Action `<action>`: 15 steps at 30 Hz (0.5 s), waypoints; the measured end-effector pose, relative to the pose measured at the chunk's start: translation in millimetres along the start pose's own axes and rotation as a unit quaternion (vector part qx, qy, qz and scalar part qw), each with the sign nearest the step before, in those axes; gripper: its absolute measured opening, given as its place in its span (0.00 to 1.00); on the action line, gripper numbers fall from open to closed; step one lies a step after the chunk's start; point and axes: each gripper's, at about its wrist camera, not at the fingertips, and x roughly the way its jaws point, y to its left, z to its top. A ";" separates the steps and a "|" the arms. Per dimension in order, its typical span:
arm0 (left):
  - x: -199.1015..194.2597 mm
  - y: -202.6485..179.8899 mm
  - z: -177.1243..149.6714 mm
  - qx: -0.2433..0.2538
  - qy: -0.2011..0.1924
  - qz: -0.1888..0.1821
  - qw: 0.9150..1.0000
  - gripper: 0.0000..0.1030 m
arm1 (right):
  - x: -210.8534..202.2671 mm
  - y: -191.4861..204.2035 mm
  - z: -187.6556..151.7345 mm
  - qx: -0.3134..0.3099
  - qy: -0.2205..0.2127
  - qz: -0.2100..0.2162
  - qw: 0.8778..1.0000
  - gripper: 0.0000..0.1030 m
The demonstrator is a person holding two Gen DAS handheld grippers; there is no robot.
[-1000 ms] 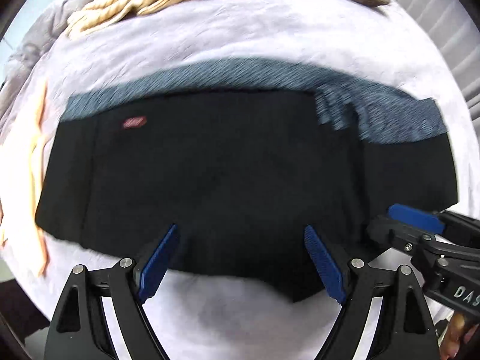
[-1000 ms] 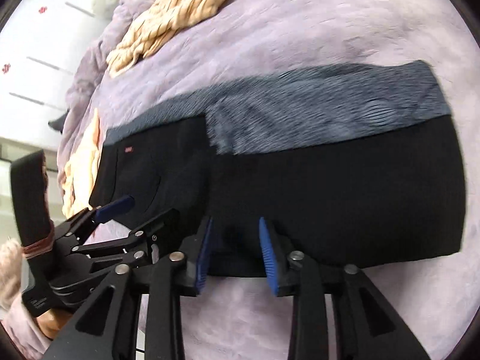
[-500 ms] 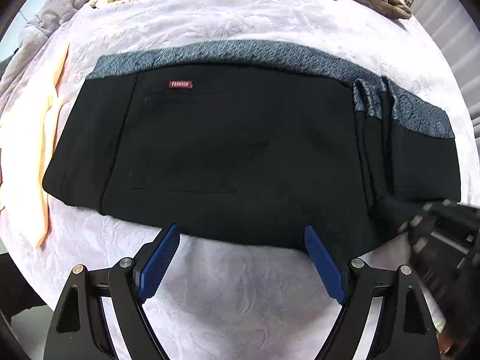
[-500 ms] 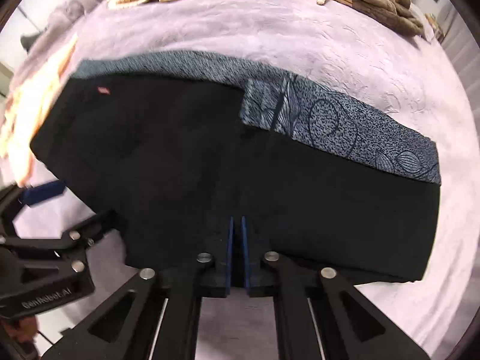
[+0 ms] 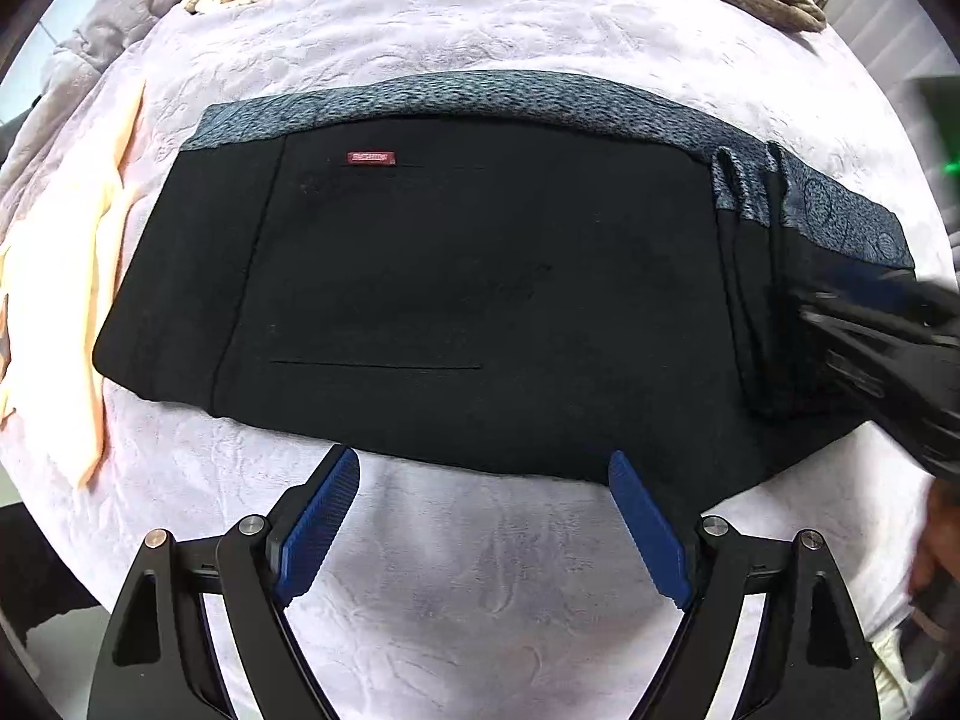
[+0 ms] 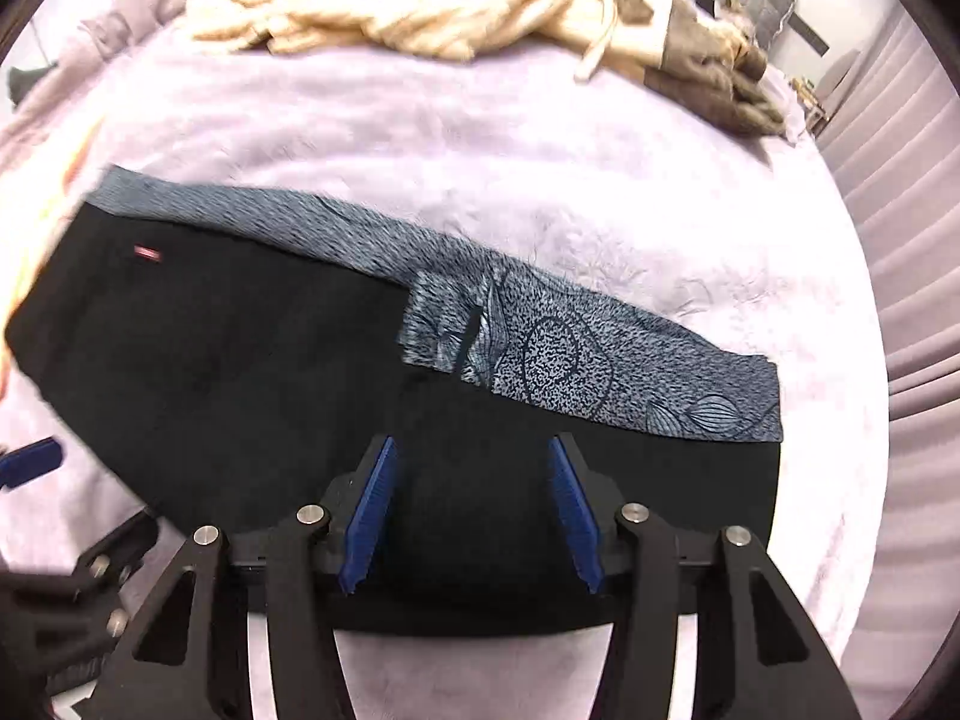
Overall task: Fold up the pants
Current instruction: 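Press the folded trousers flat with the right gripper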
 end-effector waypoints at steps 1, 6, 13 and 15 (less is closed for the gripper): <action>-2.2 -0.3 -0.2 0.002 -0.002 -0.002 1.000 0.84 | 14.4 -2.0 1.4 0.008 0.017 0.014 1.000 0.37; -4.2 6.1 -5.5 0.003 -0.002 -0.002 1.000 0.84 | 4.7 -8.6 -7.4 0.017 0.013 0.071 0.997 0.10; -5.9 12.7 -8.5 0.003 0.001 0.009 1.000 0.84 | 2.5 13.0 -19.2 -0.014 0.019 0.068 0.997 0.12; -6.1 4.6 -4.7 0.005 0.005 0.009 1.000 0.84 | -4.3 15.9 -23.9 -0.030 0.013 0.088 0.996 0.16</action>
